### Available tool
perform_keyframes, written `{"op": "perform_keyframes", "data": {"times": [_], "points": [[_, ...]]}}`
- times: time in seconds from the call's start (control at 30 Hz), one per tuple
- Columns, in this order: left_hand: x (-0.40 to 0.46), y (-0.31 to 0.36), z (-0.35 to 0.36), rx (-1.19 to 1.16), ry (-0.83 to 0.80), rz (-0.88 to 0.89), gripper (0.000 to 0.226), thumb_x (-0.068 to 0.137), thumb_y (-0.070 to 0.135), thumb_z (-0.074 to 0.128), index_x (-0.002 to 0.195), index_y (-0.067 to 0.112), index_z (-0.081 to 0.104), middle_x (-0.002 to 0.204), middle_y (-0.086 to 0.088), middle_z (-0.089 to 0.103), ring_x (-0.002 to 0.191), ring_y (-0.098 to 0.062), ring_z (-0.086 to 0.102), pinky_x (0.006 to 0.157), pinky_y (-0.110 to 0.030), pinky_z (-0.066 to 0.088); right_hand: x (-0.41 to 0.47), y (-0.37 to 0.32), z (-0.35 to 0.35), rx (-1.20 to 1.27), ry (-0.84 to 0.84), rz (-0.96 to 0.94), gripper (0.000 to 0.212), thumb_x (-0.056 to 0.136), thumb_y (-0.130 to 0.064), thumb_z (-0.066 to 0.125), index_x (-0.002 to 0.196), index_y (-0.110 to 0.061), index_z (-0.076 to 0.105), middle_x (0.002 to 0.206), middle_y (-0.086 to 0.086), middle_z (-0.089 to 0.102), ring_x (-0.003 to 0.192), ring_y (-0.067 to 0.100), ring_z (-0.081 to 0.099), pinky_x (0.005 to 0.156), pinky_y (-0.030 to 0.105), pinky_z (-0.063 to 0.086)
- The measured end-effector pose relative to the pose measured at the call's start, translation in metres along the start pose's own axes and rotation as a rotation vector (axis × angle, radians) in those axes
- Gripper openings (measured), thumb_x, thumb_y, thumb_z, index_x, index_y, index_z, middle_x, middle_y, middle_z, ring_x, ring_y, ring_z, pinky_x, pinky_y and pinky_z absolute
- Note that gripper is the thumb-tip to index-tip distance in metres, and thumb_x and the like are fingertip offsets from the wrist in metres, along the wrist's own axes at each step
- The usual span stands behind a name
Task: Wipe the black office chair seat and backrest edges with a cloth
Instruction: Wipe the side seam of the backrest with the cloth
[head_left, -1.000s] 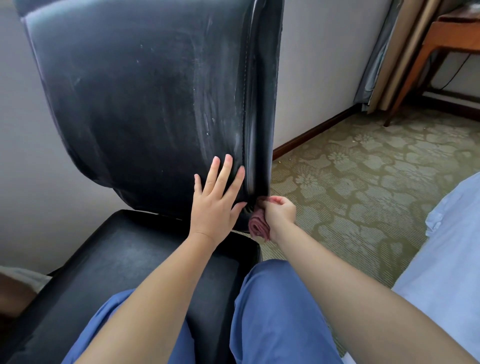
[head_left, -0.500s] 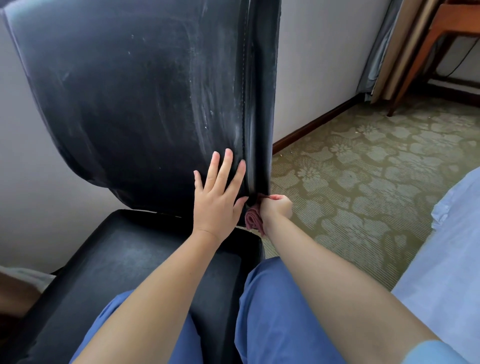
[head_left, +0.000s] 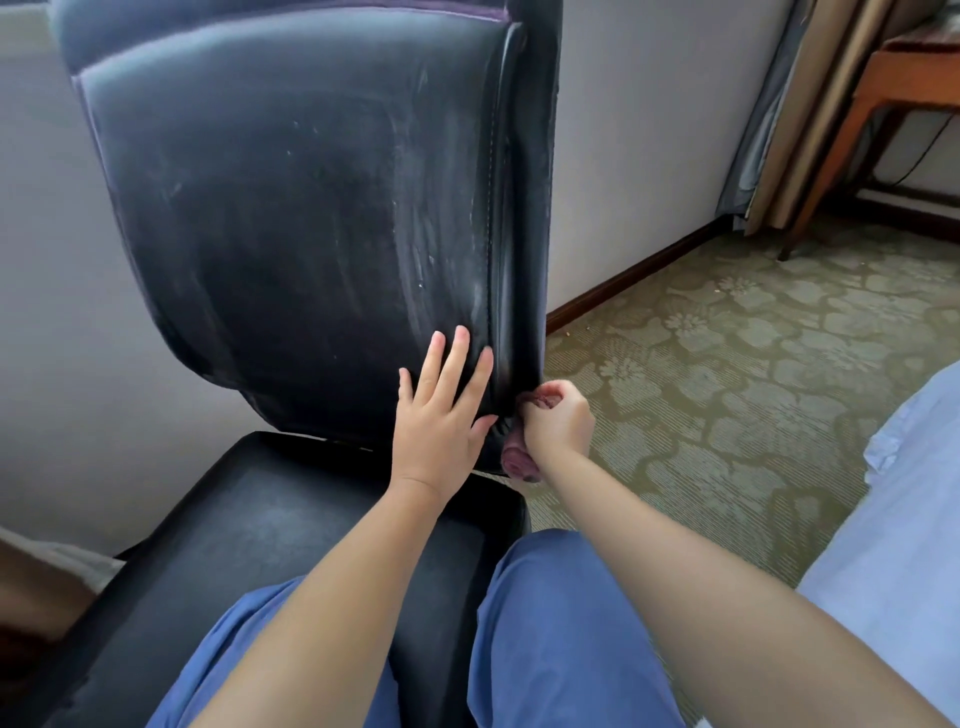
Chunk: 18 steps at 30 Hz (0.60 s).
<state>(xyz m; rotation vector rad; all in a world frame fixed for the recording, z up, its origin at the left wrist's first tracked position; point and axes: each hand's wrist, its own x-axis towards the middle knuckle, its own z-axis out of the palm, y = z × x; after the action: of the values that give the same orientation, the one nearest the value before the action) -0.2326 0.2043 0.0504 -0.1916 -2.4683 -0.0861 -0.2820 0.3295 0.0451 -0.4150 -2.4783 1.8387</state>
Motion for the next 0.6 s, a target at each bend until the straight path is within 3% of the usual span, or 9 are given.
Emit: {"op": "perform_keyframes", "data": {"times": [0.13,0.23,0.33,0.47,0.53,0.6], "points": [[-0.001,-0.002,-0.006,0.031,-0.009,0.018,0.086,0.072,0.025,0.082,0.141,0.017,0.031,0.151,-0.009,0.02,0.139,-0.032,0.02,0.093,-0.066,0.041,-0.007,-0.04,-0.014,0.19,0.024,-0.232,0.008,0.083,-0.018,0.066,0.085,-0.024,0.06,0.08,-0.011,0.064,0.077,0.006,0.06,0.06,0.012,0.043],[0.0,-0.007,-0.014,0.154,-0.003,0.057,0.085,0.069,0.03,0.083,0.139,0.019,0.036,0.15,-0.009,0.033,0.137,-0.028,0.03,0.097,-0.066,0.037,-0.014,-0.057,-0.016,0.312,0.05,-0.319,0.009,0.085,-0.018,0.064,0.093,-0.023,0.063,0.087,-0.011,0.066,0.083,0.003,0.061,0.072,0.009,0.046],[0.002,-0.008,-0.019,0.23,0.016,0.078,0.086,0.064,0.027,0.085,0.137,0.019,0.039,0.144,-0.01,0.045,0.131,-0.027,0.038,0.098,-0.068,0.035,-0.025,-0.044,-0.005,0.271,0.047,-0.239,0.017,0.089,-0.016,0.058,0.104,-0.019,0.067,0.094,-0.009,0.065,0.09,0.008,0.059,0.079,0.016,0.041],[0.006,-0.009,-0.025,0.223,0.024,0.103,0.094,0.059,0.023,0.089,0.137,0.018,0.037,0.141,-0.008,0.035,0.127,-0.028,0.036,0.097,-0.069,0.035,-0.026,-0.011,0.001,0.068,-0.045,0.025,0.017,0.092,-0.022,0.054,0.099,-0.016,0.069,0.098,0.005,0.068,0.096,0.024,0.06,0.075,0.024,0.039],[0.009,-0.011,-0.028,0.215,0.033,0.128,0.094,0.056,0.021,0.09,0.135,0.017,0.039,0.136,-0.009,0.035,0.125,-0.027,0.036,0.096,-0.068,0.037,-0.024,-0.02,-0.005,0.184,-0.049,0.068,0.016,0.091,-0.019,0.056,0.1,-0.016,0.069,0.098,0.004,0.069,0.097,0.023,0.062,0.082,0.028,0.046],[0.012,-0.012,-0.031,0.208,0.033,0.152,0.095,0.053,0.022,0.092,0.133,0.016,0.04,0.132,-0.009,0.036,0.125,-0.027,0.036,0.096,-0.067,0.037,-0.022,-0.045,-0.012,0.344,0.016,-0.057,0.017,0.089,-0.016,0.058,0.102,-0.018,0.069,0.097,-0.002,0.069,0.097,0.017,0.063,0.089,0.029,0.049]]}}
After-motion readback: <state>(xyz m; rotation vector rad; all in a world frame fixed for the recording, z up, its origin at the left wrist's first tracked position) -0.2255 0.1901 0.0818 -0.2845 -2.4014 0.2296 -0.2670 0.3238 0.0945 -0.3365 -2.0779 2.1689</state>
